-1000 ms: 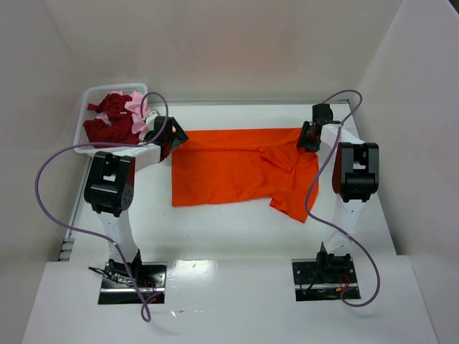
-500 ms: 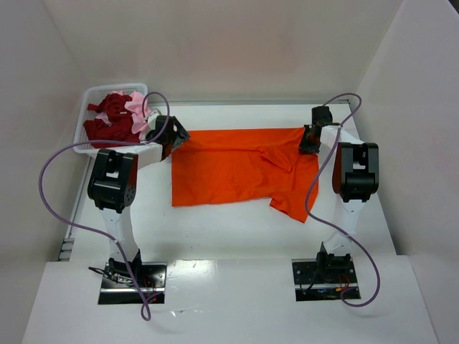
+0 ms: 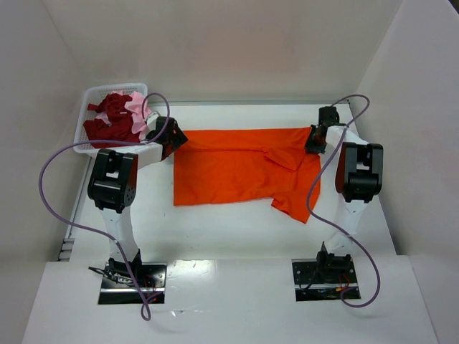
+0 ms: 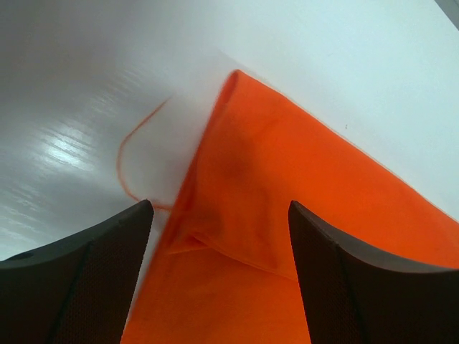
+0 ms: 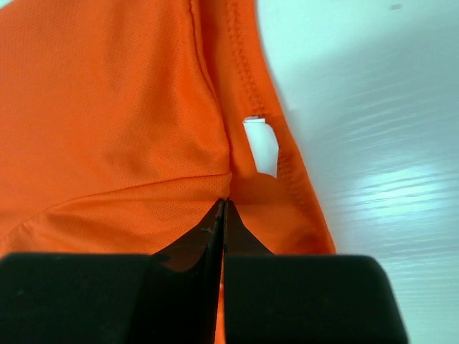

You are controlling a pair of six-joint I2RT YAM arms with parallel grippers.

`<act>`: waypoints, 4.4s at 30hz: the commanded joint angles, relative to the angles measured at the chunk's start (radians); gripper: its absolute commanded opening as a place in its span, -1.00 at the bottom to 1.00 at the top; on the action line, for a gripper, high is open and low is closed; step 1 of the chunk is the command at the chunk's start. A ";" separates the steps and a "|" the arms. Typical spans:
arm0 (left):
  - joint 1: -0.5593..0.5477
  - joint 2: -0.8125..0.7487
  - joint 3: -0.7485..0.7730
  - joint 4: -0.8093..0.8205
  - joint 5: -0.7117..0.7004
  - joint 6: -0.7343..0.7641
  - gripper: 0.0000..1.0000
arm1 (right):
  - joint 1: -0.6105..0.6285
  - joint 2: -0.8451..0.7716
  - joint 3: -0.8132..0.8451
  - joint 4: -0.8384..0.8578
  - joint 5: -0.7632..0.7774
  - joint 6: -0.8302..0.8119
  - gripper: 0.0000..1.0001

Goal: Fold and stack the t-shirts
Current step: Fold the flattened tshirt in 1/3 of the way

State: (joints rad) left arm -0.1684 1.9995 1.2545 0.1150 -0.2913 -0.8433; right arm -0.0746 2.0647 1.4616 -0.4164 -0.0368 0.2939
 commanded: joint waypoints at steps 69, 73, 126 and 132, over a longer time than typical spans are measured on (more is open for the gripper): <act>-0.006 0.031 0.051 -0.067 0.135 0.147 -0.81 | -0.068 -0.081 0.002 0.002 0.049 0.005 -0.94; -0.006 0.022 0.051 -0.077 0.126 0.147 -0.84 | -0.068 -0.091 0.002 0.002 0.058 0.005 -0.96; -0.036 -0.026 0.140 0.114 0.500 0.361 0.02 | -0.071 0.188 0.417 -0.036 -0.104 -0.016 -0.92; -0.065 0.013 0.167 0.059 0.455 0.383 -0.16 | -0.071 0.258 0.453 -0.070 -0.054 -0.025 -0.94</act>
State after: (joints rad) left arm -0.2222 1.9911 1.3781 0.1562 0.1448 -0.5030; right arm -0.1520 2.3325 1.8557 -0.4606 -0.1276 0.2913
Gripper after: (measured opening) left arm 0.421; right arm 0.032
